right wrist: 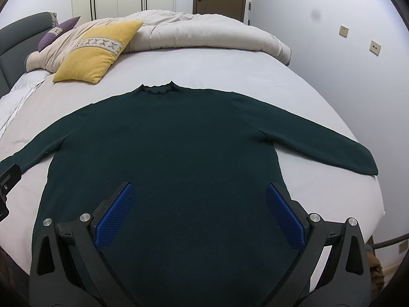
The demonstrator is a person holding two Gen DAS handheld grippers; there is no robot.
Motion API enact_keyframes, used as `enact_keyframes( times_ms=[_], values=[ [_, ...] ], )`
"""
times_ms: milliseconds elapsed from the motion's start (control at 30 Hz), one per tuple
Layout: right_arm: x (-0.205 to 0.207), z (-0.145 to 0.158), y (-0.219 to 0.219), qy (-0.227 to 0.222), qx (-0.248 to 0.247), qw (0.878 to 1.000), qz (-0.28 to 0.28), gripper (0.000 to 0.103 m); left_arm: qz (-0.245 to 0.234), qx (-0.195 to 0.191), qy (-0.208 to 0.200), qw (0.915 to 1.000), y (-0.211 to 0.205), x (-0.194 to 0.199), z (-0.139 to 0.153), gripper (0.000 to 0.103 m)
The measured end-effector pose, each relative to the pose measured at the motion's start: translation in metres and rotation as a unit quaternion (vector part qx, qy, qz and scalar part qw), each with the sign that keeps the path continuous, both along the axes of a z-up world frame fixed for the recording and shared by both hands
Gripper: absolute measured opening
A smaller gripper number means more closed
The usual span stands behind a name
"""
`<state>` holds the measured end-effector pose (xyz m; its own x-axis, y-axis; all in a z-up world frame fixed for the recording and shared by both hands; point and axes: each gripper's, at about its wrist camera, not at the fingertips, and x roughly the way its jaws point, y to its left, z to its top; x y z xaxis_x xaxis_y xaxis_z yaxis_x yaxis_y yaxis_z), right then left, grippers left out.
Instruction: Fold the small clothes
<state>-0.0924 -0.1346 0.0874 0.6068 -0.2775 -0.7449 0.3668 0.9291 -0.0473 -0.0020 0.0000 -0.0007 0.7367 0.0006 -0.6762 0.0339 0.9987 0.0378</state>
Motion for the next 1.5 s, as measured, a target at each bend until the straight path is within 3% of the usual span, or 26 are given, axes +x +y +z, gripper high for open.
enact_keyframes(
  times_ms=[1500],
  values=[
    [0.0026, -0.0016, -0.0007, 0.004, -0.002, 1.0, 0.0, 0.103, 0.001, -0.002, 0.0, 1.0, 0.0001, 0.0004, -0.0002, 0.103]
  ],
)
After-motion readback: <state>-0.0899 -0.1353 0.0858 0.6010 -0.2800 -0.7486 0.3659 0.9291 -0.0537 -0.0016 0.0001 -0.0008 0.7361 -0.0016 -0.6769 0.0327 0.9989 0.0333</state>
